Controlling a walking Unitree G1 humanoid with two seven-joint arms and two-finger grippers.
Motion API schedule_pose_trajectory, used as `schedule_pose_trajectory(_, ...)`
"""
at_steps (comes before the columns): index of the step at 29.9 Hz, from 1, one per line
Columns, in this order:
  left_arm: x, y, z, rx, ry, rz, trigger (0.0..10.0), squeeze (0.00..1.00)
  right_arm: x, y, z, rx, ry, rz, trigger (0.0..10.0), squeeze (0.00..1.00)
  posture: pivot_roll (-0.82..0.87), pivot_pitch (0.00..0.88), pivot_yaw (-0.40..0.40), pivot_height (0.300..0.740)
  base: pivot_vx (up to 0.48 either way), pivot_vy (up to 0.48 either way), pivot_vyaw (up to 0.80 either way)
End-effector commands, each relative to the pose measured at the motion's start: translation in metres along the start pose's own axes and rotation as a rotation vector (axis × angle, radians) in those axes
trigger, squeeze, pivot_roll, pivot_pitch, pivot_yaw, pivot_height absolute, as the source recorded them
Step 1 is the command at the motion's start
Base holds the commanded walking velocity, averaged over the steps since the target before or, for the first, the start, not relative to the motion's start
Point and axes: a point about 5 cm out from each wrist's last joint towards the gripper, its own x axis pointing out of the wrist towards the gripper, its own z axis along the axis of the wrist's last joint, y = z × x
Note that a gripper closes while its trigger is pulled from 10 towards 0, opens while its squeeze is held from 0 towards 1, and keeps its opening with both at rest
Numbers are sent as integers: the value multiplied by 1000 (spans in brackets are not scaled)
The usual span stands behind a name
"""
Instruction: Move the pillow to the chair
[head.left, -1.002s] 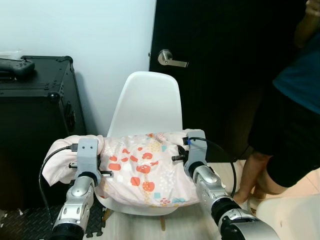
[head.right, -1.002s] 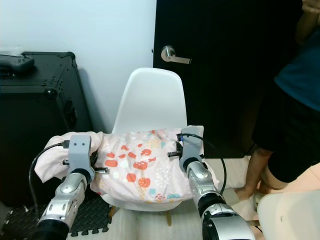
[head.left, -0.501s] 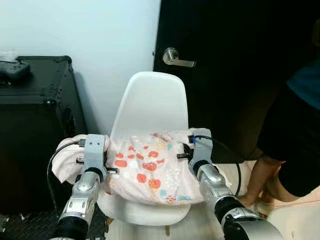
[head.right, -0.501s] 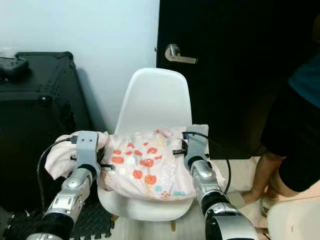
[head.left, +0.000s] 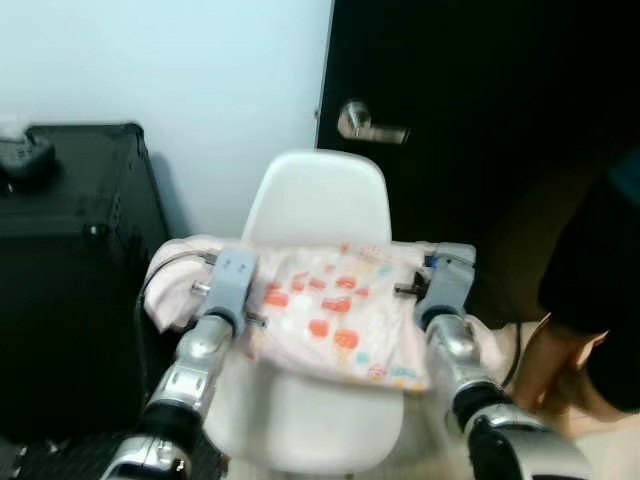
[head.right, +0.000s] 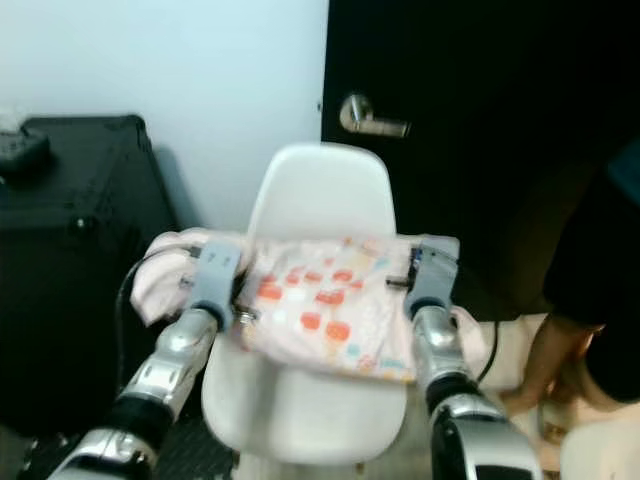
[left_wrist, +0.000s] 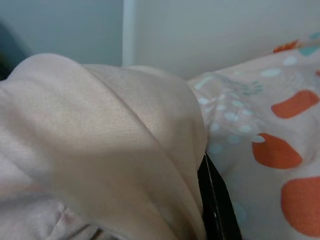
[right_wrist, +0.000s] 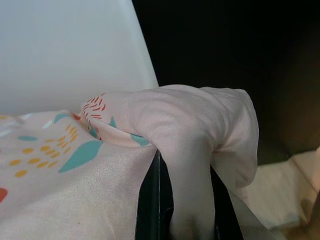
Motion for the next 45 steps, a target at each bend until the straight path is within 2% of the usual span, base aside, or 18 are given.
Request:
schedule_pose_trajectory(1, -1, -2, -1, 23, -11, 8, 10000, 0, -1, 5, -3, 6, 4, 38, 10000, 0, 53, 0, -94, 740, 0, 0, 0)
schedule_pose_trajectory(7, -15, 5, -24, 2, 41, 57, 10000, 0, -4, 17, -9, 8, 26, 93, 10000, 0, 55, 0, -103, 740, 0, 0, 0)
schedule_pose_trajectory(10, -17, 6, -26, -2, 45, 63, 10000, 0, -4, 18, -9, 7, 28, 99, 10000, 0, 55, 0, -103, 740, 0, 0, 0)
schedule_pose_trajectory(13, -21, 13, -34, -50, 72, 119, 10000, 0, -4, 22, -11, -7, 51, 133, 10000, 0, 55, 0, -110, 740, 0, 0, 0)
schedule_pose_trajectory(15, -25, 20, -41, -112, 99, 181, 10000, 0, -4, 25, -13, -25, 71, 169, 10000, 0, 55, 0, -116, 740, 0, 0, 0)
schedule_pose_trajectory(22, -24, 25, -43, -138, 108, 211, 10000, 0, -3, 28, -12, -39, 80, 193, 10000, 0, 57, 0, -124, 740, 0, 0, 0)
schedule_pose_trajectory(35, -23, 21, -42, -168, 113, 205, 10000, 0, -3, 30, -12, -54, 92, 212, 10000, 0, 52, 0, -123, 740, 0, -74, 0)
schedule_pose_trajectory(36, -24, 22, -43, -208, 119, 217, 10000, 0, -3, 29, -13, -55, 95, 213, 10000, 0, 53, 0, -124, 740, 0, 0, 0)
schedule_pose_trajectory(38, -24, 21, -44, -215, 132, 210, 10000, 0, -3, 29, -13, -58, 97, 214, 10000, 0, 52, 0, -126, 740, 0, 0, 0)
schedule_pose_trajectory(45, -24, 22, -47, -203, 141, 212, 10000, 0, -4, 30, -14, -62, 101, 219, 10000, 0, 53, 0, -135, 740, 0, 0, 0)
